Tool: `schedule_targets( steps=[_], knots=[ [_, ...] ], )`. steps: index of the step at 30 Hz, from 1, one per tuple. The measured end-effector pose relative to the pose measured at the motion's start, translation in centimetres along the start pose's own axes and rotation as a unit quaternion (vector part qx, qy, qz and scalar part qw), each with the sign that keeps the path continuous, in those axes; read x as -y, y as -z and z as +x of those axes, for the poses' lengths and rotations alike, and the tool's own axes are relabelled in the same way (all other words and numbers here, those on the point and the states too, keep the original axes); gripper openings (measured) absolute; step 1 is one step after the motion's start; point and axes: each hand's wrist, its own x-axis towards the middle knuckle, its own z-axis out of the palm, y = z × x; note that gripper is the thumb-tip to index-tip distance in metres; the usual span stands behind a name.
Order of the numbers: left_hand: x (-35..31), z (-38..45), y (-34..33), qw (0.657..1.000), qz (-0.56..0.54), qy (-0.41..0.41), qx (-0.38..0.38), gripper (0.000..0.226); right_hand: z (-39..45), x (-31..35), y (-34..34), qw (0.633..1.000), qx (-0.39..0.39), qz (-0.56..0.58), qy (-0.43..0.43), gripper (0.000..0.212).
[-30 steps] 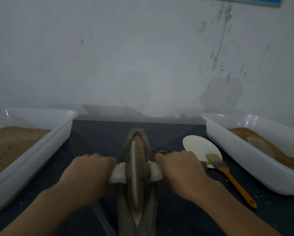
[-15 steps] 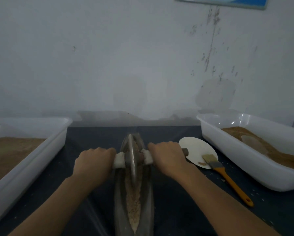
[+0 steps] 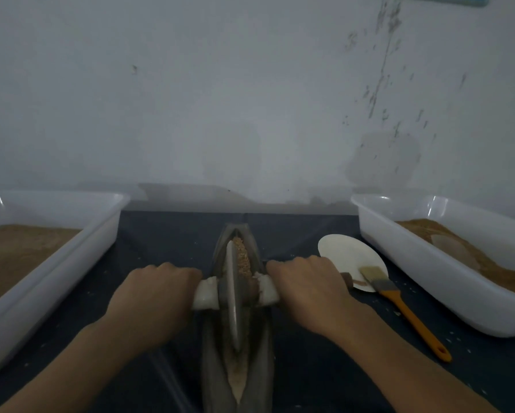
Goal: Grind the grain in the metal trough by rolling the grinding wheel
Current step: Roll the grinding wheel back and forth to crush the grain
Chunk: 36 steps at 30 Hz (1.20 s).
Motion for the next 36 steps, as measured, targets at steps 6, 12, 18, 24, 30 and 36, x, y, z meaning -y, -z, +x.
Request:
schedule_targets(
  steps=[6,12,18,24,30,36],
  knots=[
    [0.2,3.3,-1.8,0.998,0.022,0.004,-0.056,0.022,3.3,-1.4,-2.8,0.999,0.006,0.024,-0.044,0.021],
    [0.1,1.5,-0.7,1.0,-0.005,-0.006,0.007,0.025,0.8,-0.7,-1.0,0.998,0.034,0.059,-0.008,0.02],
    [-0.4,-2.2,2.1,0.998,-0.005,-0.024,0.052,0.031,-2.3,0.4,1.8,0.996,0.067,0.048,0.018,0.031],
    [-0.4,0.5,0.3,0.999,0.011,-0.017,-0.03,0.031,0.0,-0.3,-1.0,0.998,0.038,0.019,-0.038,0.02],
    [-0.2,3.6,-1.3,0.997,0.027,0.007,-0.071,0.027,3.3,-1.5,-3.0,0.998,0.014,-0.002,-0.065,0.023],
    [-0.4,0.3,0.6,1.0,0.014,-0.022,-0.003,0.029,-0.6,-0.1,0.0,0.999,0.028,0.027,-0.01,0.026]
  ],
)
